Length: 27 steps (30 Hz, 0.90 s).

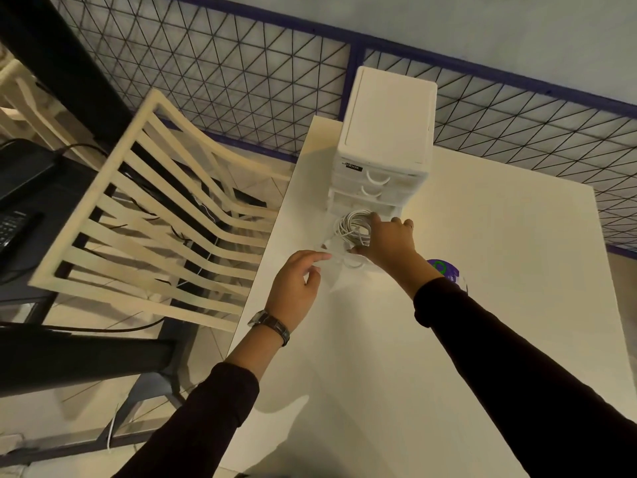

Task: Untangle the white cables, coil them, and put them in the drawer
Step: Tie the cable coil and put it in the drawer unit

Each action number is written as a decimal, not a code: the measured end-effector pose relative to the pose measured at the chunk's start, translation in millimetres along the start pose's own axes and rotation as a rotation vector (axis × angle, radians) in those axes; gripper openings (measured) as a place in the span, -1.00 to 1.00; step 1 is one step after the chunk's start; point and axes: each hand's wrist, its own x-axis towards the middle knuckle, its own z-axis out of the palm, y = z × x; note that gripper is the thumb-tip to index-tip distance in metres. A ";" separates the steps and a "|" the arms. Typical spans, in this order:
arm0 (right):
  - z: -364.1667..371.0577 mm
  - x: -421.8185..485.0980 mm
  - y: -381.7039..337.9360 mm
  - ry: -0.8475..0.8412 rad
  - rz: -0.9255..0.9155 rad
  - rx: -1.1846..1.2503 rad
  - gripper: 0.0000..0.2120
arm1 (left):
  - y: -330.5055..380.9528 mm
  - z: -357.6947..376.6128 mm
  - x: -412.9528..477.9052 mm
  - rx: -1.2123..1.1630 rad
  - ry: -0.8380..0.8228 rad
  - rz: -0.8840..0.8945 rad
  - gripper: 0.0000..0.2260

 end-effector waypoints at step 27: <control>-89.7 44.1 43.0 0.270 -0.191 0.305 -0.54 | -22.9 27.2 43.0 0.202 -0.009 -0.244 -0.51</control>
